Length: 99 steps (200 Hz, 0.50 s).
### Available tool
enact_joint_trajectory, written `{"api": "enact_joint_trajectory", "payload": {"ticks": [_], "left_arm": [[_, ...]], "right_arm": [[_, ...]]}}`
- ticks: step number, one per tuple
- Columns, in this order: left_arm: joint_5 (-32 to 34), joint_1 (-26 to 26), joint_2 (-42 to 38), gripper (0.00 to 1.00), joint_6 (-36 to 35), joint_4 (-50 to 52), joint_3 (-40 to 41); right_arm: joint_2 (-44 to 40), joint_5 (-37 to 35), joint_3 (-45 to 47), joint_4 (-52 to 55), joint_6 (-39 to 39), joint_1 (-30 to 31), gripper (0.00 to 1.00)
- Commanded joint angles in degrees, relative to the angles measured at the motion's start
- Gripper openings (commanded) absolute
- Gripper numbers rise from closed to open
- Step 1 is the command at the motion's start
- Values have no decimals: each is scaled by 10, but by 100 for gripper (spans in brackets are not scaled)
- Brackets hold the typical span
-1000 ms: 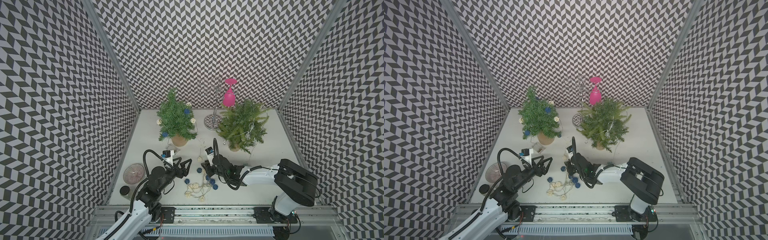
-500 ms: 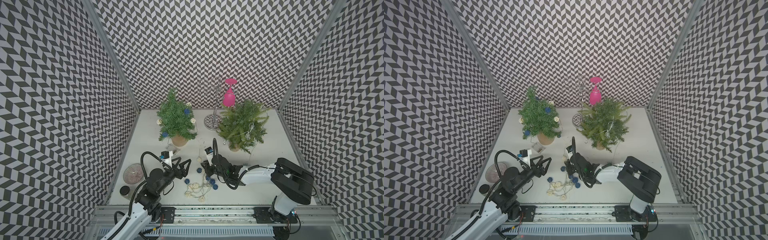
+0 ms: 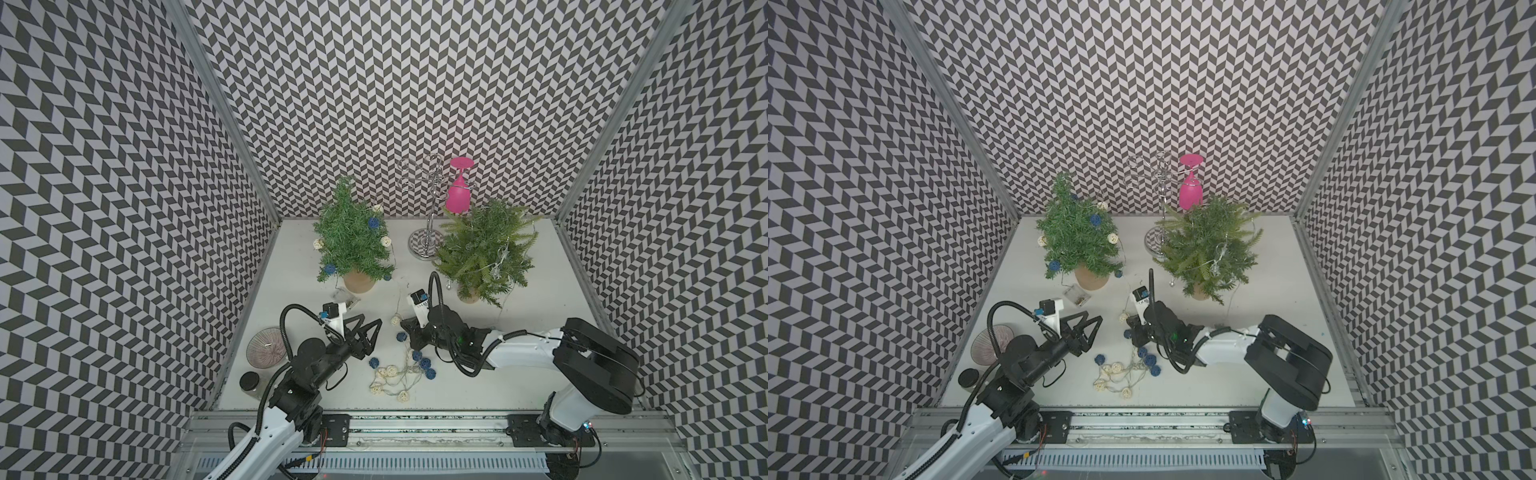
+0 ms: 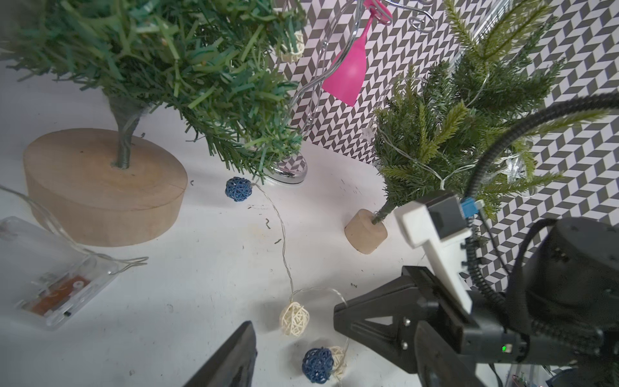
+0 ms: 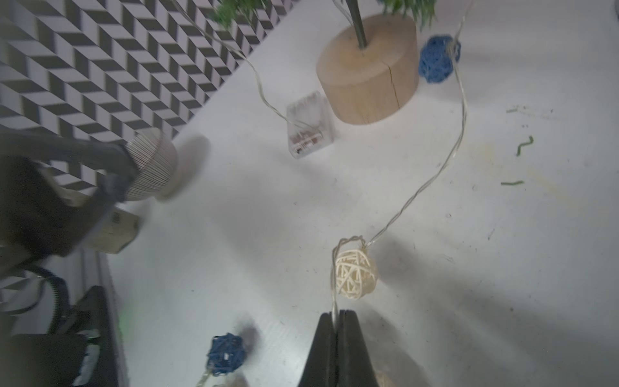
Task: Wrap string light around the christmas tree
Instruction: Pick up the light string from the center of the board.
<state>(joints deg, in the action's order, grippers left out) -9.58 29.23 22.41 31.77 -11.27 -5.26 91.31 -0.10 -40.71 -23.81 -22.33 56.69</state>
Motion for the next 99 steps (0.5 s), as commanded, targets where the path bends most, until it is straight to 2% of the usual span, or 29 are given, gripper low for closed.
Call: {"api": "enact_joint_trajectory", "payload": {"ticks": [1, 40, 70, 85, 99], "left_arm": [[-19, 2, -14, 72, -11, 4, 4], [-43, 1, -40, 70, -14, 7, 8], [-95, 4, -32, 68, -14, -47, 26], [-83, 17, -29, 70, -25, -53, 34], [-32, 37, -37, 78, -36, -44, 39]], "right_arm": [[-38, 20, -30, -28, 5, 15, 0], [-57, 16, -78, -4, 8, 27, 0], [-76, 8, -99, 1, 6, 29, 0], [-79, 7, -105, 3, 3, 29, 0], [-76, 14, -109, 3, 0, 31, 0]]}}
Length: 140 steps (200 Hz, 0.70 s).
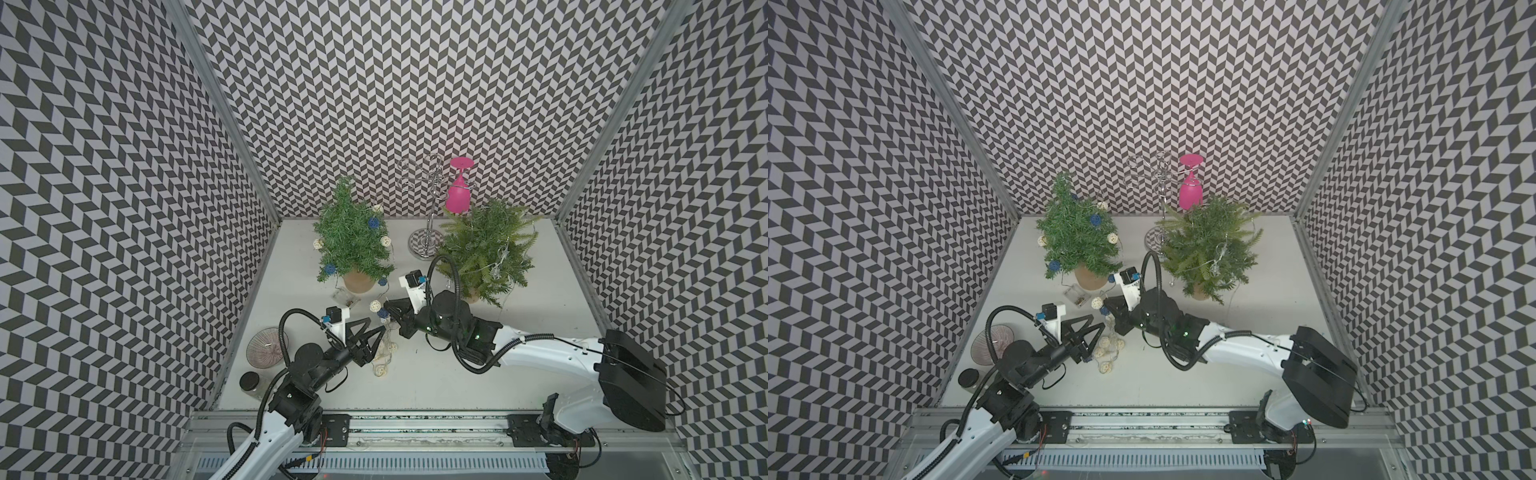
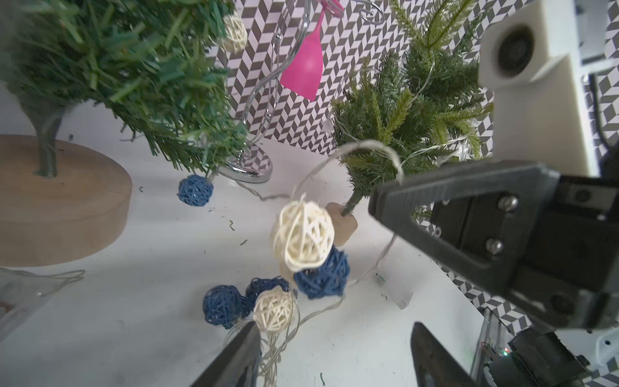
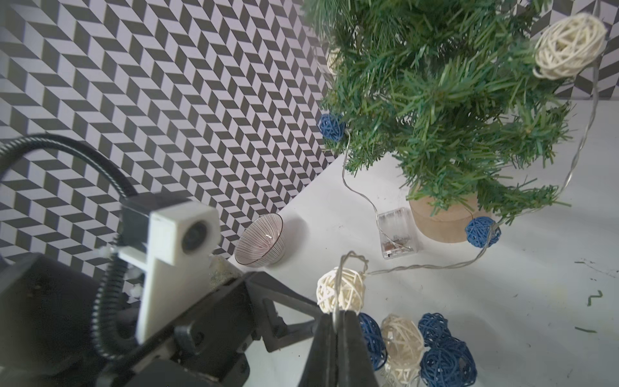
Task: Wrap string light around the christmas tree
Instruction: Pick up the light string from the center of the board, then wrap the light string around the Christmas tree.
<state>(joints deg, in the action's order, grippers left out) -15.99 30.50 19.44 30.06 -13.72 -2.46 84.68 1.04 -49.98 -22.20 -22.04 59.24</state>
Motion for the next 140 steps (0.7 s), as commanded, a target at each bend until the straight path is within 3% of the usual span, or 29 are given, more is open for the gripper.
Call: {"api": "enact_joint_trajectory", "payload": {"ticks": [1, 50, 102, 140], "left_arm": [[35, 26, -8, 79, -20, -19, 12], [162, 89, 1, 84, -48, -68, 40], [204, 122, 71, 62, -52, -165, 57], [245, 169, 117, 61, -58, -204, 60]], "right_arm": [[-10, 3, -16, -14, -3, 5, 0], [-9, 11, -9, -31, -20, 8, 0], [-12, 8, -16, -44, -30, 12, 0], [-4, 10, -31, -52, -37, 15, 0]]}}
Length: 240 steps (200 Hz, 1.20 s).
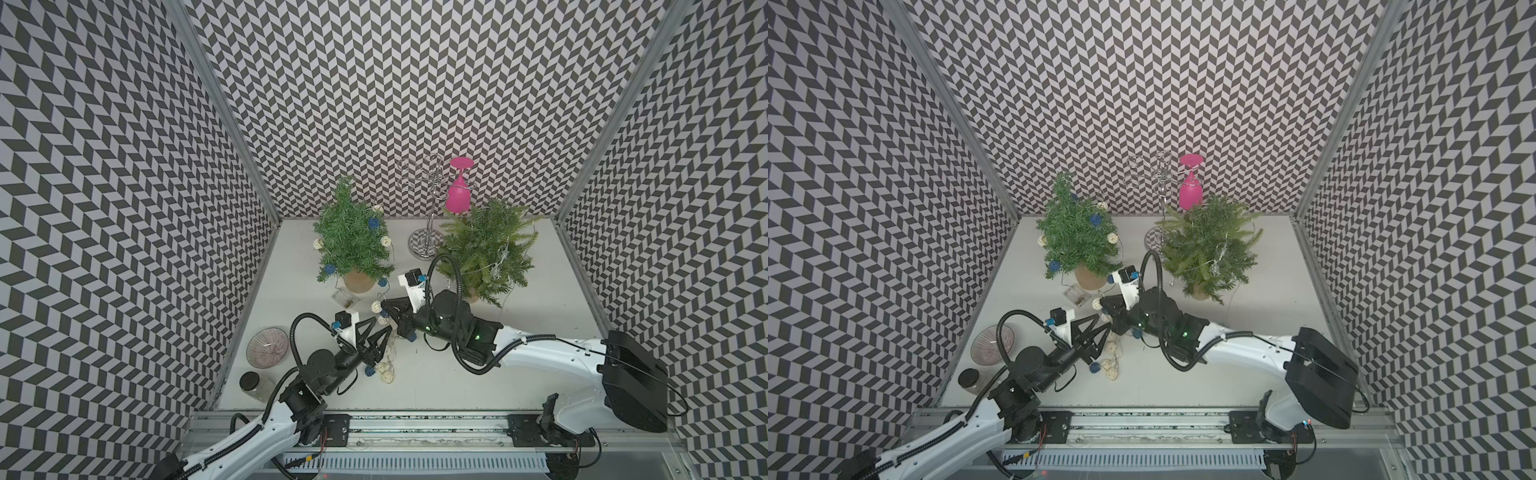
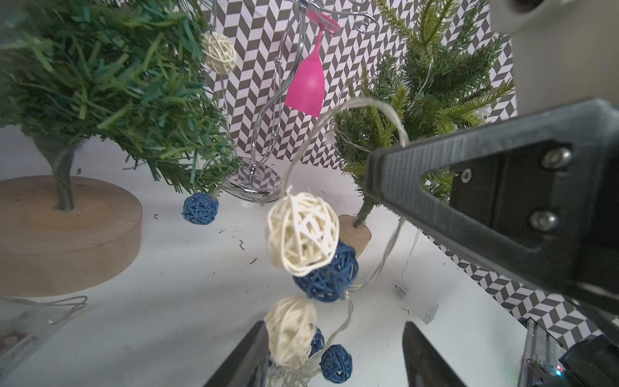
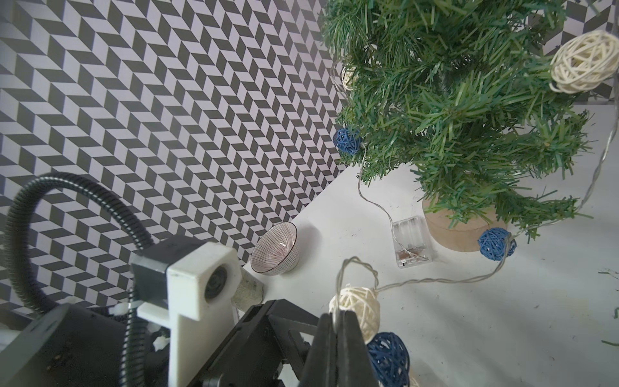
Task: Wrap string light around the christmas tree
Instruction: Wrap the light string around the Christmas tree.
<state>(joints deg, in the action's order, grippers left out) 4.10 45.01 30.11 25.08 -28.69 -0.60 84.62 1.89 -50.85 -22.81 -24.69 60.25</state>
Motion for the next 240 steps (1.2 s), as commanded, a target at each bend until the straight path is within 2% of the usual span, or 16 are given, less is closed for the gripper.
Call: {"api": "enact_joint_trajectory", "payload": {"ticks": [1, 55, 76, 117, 159, 191, 228, 240], "left_arm": [[46, 26, 11, 61, -8, -55, 42], [98, 39, 15, 64, -14, -17, 26], [118, 39, 39, 61, -23, -12, 11], [89, 40, 85, 48, -40, -39, -16], [67, 41, 95, 48, -56, -61, -34], [109, 44, 56, 51, -29, 2, -47], [112, 44, -13, 63, -49, 74, -70], [91, 44, -13, 66, -56, 83, -80]], "right_arm": [[-4, 2, -22, -45, -11, 6, 0], [-19, -21, -20, -48, -5, 5, 0], [-22, -10, -23, -57, -9, 5, 0], [-35, 9, -38, -58, -9, 6, 0], [-43, 15, -41, -66, -10, 6, 0], [-42, 16, -37, -63, -8, 5, 0], [-48, 3, -14, -98, -11, 6, 0], [-48, -2, -10, -105, -12, 5, 0]]}}
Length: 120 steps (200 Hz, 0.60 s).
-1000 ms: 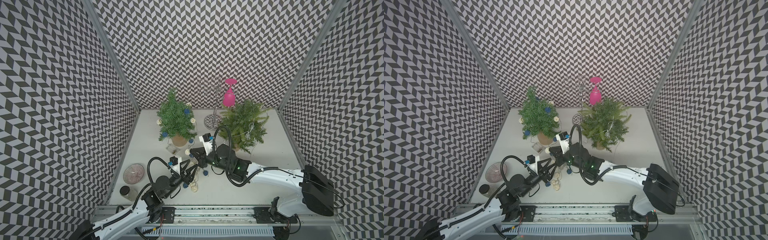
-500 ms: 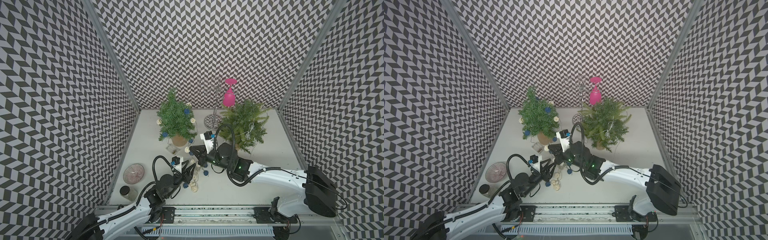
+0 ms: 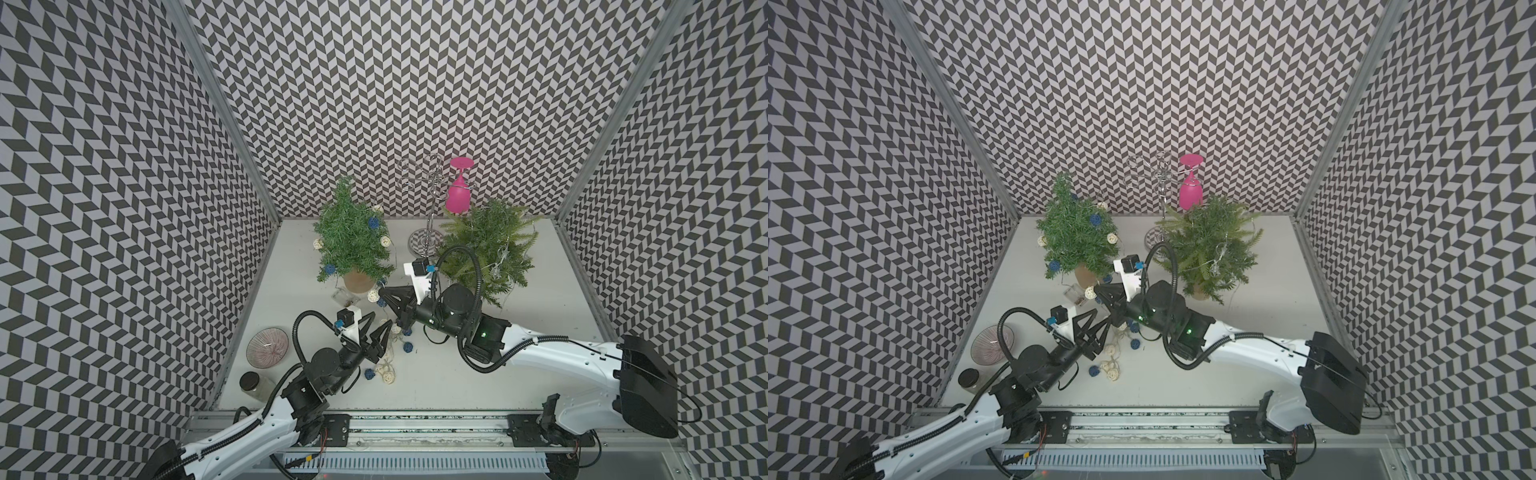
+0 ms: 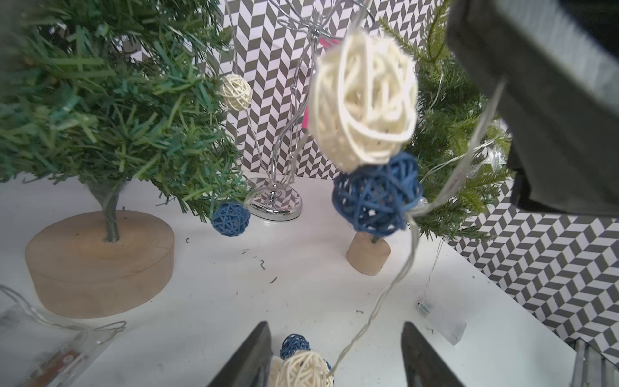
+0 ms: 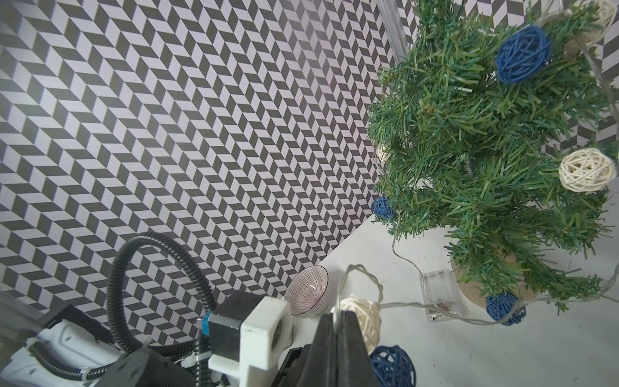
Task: Wrap string light around the christmas tree
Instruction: Wrap the light string around the Christmas tree.
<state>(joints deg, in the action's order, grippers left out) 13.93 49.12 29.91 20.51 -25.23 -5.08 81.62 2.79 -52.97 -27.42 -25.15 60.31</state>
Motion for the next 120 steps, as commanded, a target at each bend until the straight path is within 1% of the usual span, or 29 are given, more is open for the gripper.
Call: {"api": "enact_joint_trajectory", "payload": {"ticks": [1, 19, 48, 64, 100, 106, 120], "left_arm": [[-9, 3, -11, 66, -11, 49, -36], [-40, 5, 12, 65, -6, 27, -35], [-15, 11, 69, 64, -6, -5, -41], [3, 11, 96, 56, 3, -20, -41], [8, 11, 130, 49, 7, -61, -42], [8, 11, 131, 46, 6, -66, -43], [9, 11, 130, 29, 6, -65, -47]], "right_arm": [[-18, -12, 11, -58, -7, 4, 0], [-17, -12, 8, -63, -9, 3, 0], [-7, 0, -5, -63, -7, 4, 0], [-6, 5, -8, -61, -7, 4, 0], [-12, 7, 1, -64, -10, 4, 0], [-13, 7, 3, -65, -10, 4, 0], [-16, 7, 8, -66, -12, 3, 0]]}}
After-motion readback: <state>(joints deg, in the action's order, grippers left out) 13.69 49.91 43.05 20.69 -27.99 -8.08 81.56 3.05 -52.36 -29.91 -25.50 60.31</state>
